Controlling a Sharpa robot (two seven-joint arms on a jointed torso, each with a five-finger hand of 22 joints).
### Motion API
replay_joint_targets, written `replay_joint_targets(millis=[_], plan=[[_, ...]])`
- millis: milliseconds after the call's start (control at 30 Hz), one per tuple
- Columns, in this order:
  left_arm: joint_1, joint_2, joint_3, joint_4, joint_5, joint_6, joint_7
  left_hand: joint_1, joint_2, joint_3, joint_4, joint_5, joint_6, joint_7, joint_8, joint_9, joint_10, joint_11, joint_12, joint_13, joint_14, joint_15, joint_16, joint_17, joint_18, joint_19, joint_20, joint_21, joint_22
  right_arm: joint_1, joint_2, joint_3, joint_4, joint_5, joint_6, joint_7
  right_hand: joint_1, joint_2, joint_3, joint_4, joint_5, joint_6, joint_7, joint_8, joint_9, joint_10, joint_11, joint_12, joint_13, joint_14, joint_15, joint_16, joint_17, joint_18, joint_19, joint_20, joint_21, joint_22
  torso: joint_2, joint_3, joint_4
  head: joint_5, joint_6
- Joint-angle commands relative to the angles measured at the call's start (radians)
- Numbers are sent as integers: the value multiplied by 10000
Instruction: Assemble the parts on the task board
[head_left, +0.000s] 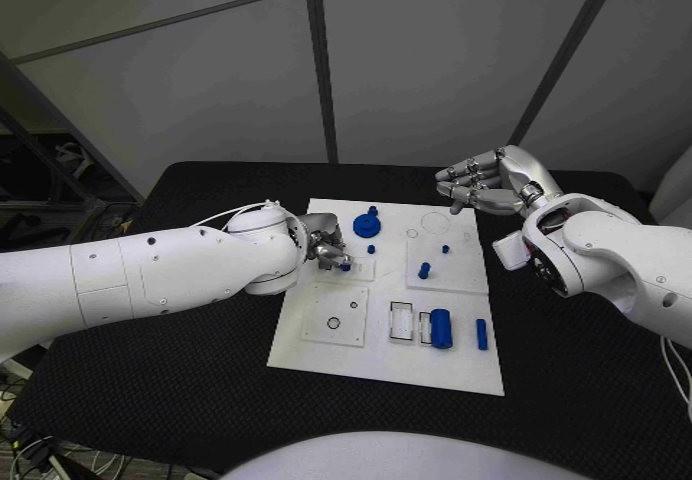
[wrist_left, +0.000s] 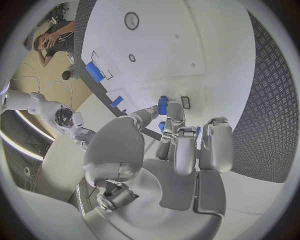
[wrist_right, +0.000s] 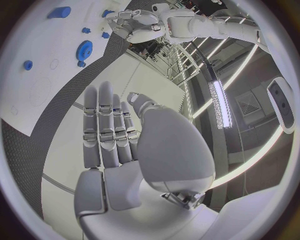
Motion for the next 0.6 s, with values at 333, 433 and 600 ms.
replay_joint_targets(millis=[333,433,600], plan=[[-11,46,-16,-78,110,241,-106,-614,-224,1312,-1042,82,-47,-214,298,238,448,-442,77,-30,904,-162,22,2111,-100,115,-71,79,544,16,-1,4,21,-66,36,-49,-94,-5,57,7,730,-41,-14,-20,8,-31,17,-39,-95,131,-7,-161,-71,117,92,-2,-82,-38,-3,8,-6,-15,-28],[-10,64,-16,-109,115,249,-105,-738,-264,1246,-964,77,-27,-240,321,240,484,-462,119,10,904,-177,22,2113,-108,142,-85,94,577,16,0,4,21,-69,32,-59,-101,-9,56,10,754,-44,-13,-21,8,-33,18,-39,-100,132,-6,-168,-74,116,92,-1,-85,-39,-2,7,-7,-18,-26],[-9,103,-16,-163,118,264,-102,-904,-309,1147,-853,71,26,-278,347,209,567,-492,225,123,905,-202,22,2115,-120,184,-108,119,629,16,1,4,24,-70,34,-67,-110,-15,57,13,784,-47,-11,-22,8,-35,20,-40,-107,133,-4,-179,-79,115,92,-1,-90,-41,-1,5,-11,-18,-22]])
